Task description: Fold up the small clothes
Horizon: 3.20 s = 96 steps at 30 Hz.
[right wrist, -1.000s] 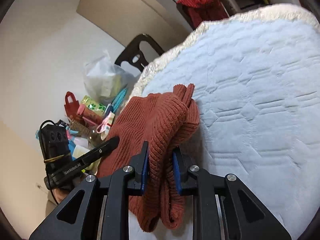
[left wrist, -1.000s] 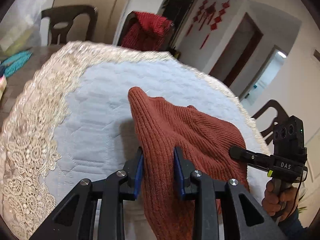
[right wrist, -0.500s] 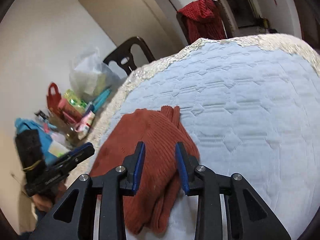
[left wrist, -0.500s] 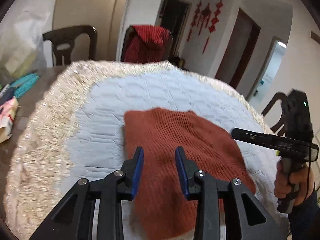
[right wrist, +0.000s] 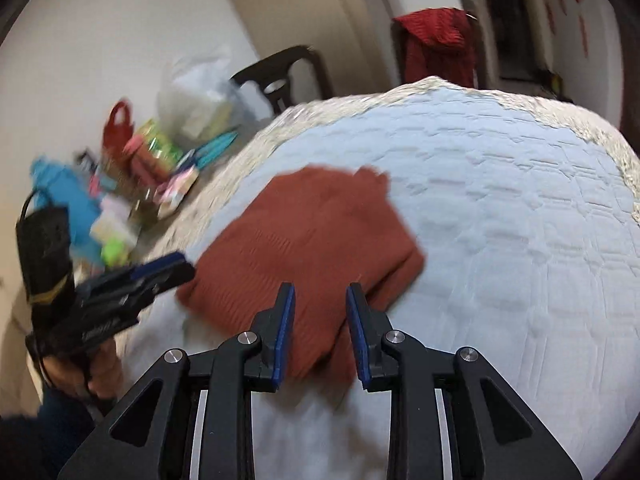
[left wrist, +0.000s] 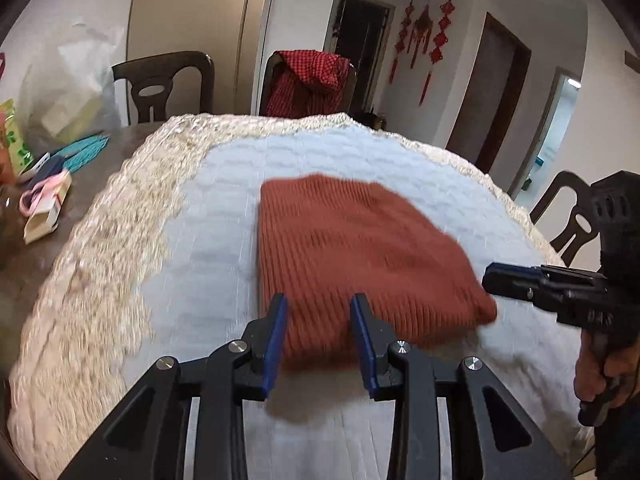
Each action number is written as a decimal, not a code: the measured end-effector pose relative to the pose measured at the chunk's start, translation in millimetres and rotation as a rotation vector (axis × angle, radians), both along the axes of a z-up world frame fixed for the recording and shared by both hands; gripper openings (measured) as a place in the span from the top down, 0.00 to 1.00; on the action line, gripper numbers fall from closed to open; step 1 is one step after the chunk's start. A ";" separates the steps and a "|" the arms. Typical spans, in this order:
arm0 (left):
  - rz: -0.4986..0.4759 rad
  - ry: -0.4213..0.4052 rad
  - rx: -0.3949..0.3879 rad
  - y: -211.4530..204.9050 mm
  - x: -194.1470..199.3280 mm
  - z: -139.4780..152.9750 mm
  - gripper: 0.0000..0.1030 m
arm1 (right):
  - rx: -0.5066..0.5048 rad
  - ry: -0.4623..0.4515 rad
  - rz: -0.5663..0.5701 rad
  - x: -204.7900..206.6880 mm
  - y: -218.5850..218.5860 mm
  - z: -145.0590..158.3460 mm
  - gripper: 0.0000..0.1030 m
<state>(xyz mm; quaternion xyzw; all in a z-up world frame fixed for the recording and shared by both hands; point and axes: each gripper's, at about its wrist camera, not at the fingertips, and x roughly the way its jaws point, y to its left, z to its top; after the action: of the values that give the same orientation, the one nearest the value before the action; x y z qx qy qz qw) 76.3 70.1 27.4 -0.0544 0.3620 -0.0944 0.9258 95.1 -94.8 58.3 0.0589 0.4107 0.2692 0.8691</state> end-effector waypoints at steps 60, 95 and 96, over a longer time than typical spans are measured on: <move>0.141 0.099 0.188 -19.4 -45.8 -34.7 0.37 | -0.317 -0.043 -0.068 -61.8 14.4 -46.5 0.50; 0.151 0.105 0.201 -16.7 -44.8 -35.8 0.35 | -0.315 -0.042 -0.069 -61.9 14.5 -46.3 0.49; 0.151 0.105 0.201 -16.8 -44.5 -35.9 0.35 | -0.315 -0.042 -0.068 -61.9 14.5 -46.4 0.49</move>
<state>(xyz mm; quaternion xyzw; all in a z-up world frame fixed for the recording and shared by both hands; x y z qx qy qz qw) 31.8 53.3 -8.5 0.0067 0.4126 0.0155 0.9107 33.2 -80.2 12.0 -0.0699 0.4273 0.1728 0.8847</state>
